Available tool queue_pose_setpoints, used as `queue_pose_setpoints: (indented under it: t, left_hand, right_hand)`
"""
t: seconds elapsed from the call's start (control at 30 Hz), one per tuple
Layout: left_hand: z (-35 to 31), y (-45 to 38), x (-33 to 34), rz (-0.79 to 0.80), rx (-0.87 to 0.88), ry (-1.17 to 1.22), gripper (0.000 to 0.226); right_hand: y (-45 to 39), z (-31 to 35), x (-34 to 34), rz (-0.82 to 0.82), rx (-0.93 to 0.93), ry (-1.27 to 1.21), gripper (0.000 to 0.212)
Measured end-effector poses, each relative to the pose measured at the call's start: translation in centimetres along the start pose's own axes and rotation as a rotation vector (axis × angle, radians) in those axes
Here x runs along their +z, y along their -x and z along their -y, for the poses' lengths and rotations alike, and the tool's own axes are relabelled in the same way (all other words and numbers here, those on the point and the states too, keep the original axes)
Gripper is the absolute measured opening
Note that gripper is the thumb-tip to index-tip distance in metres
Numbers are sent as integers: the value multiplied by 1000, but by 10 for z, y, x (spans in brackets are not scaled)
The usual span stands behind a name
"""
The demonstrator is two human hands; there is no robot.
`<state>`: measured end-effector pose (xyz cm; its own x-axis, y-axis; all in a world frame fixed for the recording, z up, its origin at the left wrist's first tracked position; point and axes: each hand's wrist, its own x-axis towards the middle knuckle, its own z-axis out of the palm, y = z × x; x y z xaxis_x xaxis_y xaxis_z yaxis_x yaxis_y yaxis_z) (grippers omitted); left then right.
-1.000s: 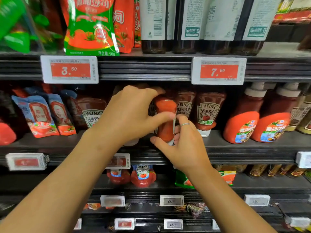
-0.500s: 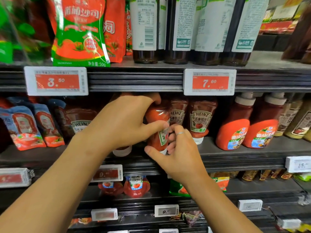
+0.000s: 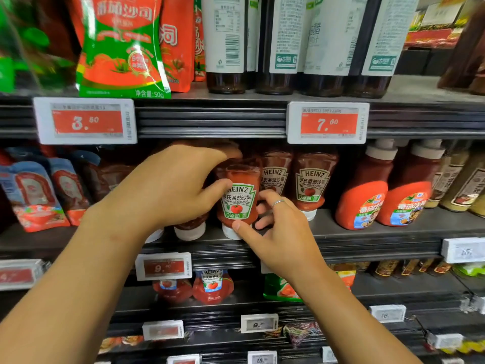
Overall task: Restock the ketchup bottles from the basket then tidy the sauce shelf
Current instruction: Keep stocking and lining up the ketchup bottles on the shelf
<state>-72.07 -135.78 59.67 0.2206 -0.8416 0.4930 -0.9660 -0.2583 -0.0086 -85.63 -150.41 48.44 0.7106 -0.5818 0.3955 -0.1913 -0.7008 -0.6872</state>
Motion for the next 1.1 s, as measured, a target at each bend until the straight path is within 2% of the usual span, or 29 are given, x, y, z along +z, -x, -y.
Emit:
queue_pose_setpoints:
  t: [0.1,0.17,0.23,0.3,0.37,0.43,0.5,0.6,0.73,0.9,1.1]
  left_hand:
    - [6,13,3,-50,-75,-38,63]
    - [6,25,8,-119,-134,-91,63]
    - [7,39,17,-260,-201,-159,58]
    - [9,55,31,-415,-316,-178,68]
    - [9,68,46,-540,-435,-99,84]
    - [-1,77,59,-588,-607,152,109]
    - [-9,82,72,-589,-716,386,127]
    - [-6,83,86,-587,-818,549,140]
    - [2,79,94,-573,-860,542,146]
    - [-2,78,96,-560,-848,513,143]
    - [-8,77,96,-531,-836,512,135]
  right_hand:
    - [1,0,-2,-13,25,-15,65]
    - [2,1,-3,-27,33,-94,75]
    - [4,3,-3,-46,20,-157,86]
    - [5,6,-2,-72,7,-162,93]
    - [4,9,3,-73,-8,-152,95]
    - [3,9,10,-66,-17,-156,89]
    - [3,8,16,-85,-25,-142,80]
    - [3,6,19,-99,-27,-128,72]
    - [2,5,21,-82,-12,-109,74]
    - [3,8,23,-80,5,-105,76]
    - [5,6,16,-91,-5,-111,69]
